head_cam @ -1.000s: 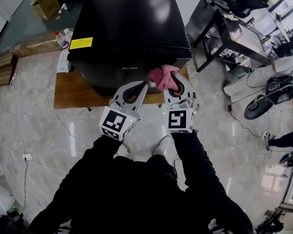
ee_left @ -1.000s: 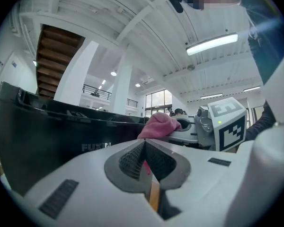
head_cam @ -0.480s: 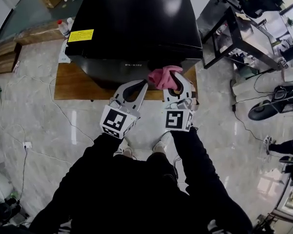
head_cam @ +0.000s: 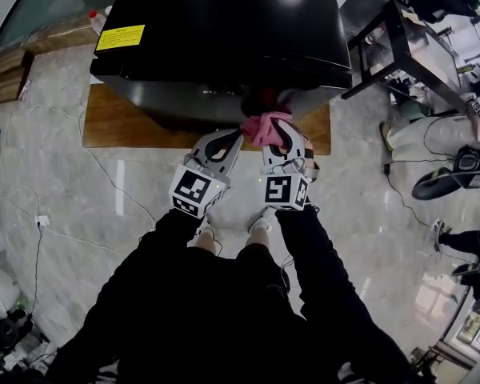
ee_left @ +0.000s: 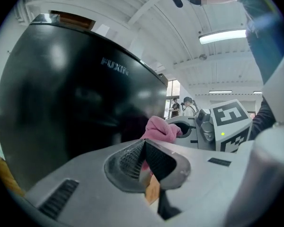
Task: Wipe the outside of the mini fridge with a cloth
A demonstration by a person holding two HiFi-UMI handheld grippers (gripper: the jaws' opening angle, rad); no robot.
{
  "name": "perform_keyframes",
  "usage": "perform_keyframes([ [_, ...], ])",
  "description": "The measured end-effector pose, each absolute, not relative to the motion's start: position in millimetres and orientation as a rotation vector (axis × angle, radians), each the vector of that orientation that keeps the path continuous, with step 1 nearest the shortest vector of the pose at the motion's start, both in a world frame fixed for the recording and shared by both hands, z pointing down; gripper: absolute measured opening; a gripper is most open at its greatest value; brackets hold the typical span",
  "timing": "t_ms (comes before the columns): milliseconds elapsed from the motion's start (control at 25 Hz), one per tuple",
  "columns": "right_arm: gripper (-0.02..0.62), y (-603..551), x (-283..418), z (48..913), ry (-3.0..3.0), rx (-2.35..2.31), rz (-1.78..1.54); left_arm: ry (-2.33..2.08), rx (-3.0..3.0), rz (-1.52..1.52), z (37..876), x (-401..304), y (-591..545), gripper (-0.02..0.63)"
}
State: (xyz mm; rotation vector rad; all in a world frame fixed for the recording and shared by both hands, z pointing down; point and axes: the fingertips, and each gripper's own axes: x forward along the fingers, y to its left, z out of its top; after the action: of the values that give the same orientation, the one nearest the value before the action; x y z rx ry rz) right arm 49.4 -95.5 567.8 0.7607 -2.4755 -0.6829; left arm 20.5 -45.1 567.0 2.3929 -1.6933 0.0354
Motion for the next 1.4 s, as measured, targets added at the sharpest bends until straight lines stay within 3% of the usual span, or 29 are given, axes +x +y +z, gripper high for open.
perform_keyframes([
  [880,0.054,-97.5,45.3,778.8,-2.102,0.36,-0.556,-1.617,2.237,0.311,740.0,21.3,-41.7,0.006],
  [1200,0.055,-92.0,53.8,824.7,-2.015,0.262,-0.408,-1.627,2.161,0.274,731.3,9.7,1.5,0.006],
  [1400,0.055,-61.8,48.4,776.6,-2.108,0.284,-0.319,-1.669,2.151,0.222,688.9,-21.1,43.2,0.006],
])
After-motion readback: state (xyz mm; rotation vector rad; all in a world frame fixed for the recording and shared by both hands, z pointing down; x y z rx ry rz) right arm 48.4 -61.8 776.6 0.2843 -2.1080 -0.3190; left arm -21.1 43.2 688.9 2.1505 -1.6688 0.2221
